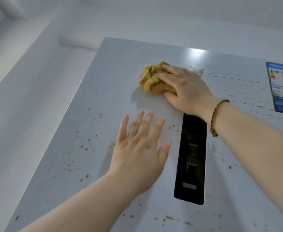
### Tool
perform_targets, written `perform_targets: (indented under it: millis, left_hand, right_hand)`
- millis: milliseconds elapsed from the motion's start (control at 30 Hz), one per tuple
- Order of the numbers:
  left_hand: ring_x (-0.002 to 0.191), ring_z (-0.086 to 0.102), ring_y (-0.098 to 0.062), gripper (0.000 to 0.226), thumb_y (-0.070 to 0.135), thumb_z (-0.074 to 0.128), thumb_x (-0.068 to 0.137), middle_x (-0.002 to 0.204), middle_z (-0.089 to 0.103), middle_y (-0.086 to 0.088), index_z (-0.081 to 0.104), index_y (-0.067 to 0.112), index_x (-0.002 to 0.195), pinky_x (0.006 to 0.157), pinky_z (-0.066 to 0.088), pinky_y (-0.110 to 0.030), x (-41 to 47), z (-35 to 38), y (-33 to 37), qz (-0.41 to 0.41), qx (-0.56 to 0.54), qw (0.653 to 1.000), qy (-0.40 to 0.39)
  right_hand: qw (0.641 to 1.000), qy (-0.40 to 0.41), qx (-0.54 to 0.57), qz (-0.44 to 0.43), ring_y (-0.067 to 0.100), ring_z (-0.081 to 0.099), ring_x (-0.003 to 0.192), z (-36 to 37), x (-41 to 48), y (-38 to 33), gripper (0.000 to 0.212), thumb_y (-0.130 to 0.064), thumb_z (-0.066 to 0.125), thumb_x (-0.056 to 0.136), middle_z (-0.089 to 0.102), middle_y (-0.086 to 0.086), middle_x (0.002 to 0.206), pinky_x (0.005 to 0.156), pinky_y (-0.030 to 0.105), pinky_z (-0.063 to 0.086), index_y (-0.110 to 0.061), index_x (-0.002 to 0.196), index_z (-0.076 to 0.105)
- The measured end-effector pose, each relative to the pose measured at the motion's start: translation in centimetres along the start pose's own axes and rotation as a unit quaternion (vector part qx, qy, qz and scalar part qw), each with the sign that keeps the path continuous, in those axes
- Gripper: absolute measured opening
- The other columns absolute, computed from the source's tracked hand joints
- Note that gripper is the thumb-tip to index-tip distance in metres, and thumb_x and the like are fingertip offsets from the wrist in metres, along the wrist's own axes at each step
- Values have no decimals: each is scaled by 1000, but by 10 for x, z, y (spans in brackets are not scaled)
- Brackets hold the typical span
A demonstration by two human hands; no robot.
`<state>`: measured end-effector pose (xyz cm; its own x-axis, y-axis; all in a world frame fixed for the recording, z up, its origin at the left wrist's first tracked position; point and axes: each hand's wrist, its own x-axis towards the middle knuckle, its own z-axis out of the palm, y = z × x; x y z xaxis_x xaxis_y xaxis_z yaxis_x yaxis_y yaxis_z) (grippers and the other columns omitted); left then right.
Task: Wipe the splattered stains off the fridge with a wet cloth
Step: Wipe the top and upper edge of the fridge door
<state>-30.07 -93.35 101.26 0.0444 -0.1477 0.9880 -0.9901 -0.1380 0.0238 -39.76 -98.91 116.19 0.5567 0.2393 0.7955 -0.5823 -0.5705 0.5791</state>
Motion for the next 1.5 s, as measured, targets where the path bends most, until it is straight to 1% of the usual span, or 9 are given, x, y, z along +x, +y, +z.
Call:
perform_targets:
  millis: [100,333,600,867,1067,1167,1233,1333,1500]
  left_hand:
    - [137,-22,-6,86,57,-20,61,153,-12,11,-8,34,143,92,-35,-24,0,12,9,-49,22,998,-18]
    - [118,-28,13,87,60,-19,58,151,-15,19,-4,41,142,92,-35,-19,-2,14,11,-71,30,997,-22]
    - [117,-22,18,86,61,-10,60,152,-4,21,7,41,142,96,-29,-13,-2,20,12,-81,-19,996,9]
    - [127,-20,12,84,58,-12,61,151,-3,21,8,41,141,89,-35,-10,-3,19,5,-49,-8,999,13]
    - [138,-12,0,88,58,-16,59,151,-1,20,11,40,141,99,-24,-18,-1,14,2,-35,-8,999,15]
    - [136,-16,1,87,58,-16,60,151,-4,21,9,40,141,100,-22,-19,-2,14,2,-30,-11,999,9]
    - [135,-13,1,85,58,-12,64,152,2,18,15,38,142,101,-22,-19,-3,16,0,-28,-26,999,22]
    - [131,13,-7,62,50,15,83,144,39,2,43,25,132,106,-3,-27,-5,24,-6,-5,-32,999,34]
    - [123,28,-15,45,37,31,87,129,56,-7,53,18,120,100,11,-36,-3,32,-12,23,-33,996,82]
  right_hand:
    - [998,-11,-5,-69,21,25,138,-3,-11,17,51,-23,50,92,24,-3,152,112,38,15,-29,140,35]
    - [987,33,-19,154,30,25,135,-25,14,76,46,-25,37,96,18,2,153,107,42,24,-25,141,29]
    - [1000,9,1,-20,20,22,138,-12,-24,52,49,-28,44,94,20,-6,153,112,39,15,-33,141,30]
    - [958,94,-18,270,30,22,136,-14,-12,59,46,-21,35,95,17,5,153,109,45,19,-25,141,28]
    - [993,65,-15,100,21,19,139,1,-55,28,49,-29,40,95,17,-3,154,112,37,14,-29,143,27]
    - [994,34,-14,98,22,22,138,-14,-51,56,49,-27,43,94,20,-5,153,111,37,17,-29,141,30]
    - [986,51,-11,158,28,26,135,-23,-44,75,46,-25,42,95,23,-1,152,108,41,22,-26,141,33]
    - [962,91,-11,255,32,29,132,-25,-42,81,45,-25,41,95,24,2,151,106,44,23,-24,140,33]
    - [983,79,-13,165,26,28,135,-6,-71,48,46,-29,44,94,26,0,151,109,41,21,-25,139,36]
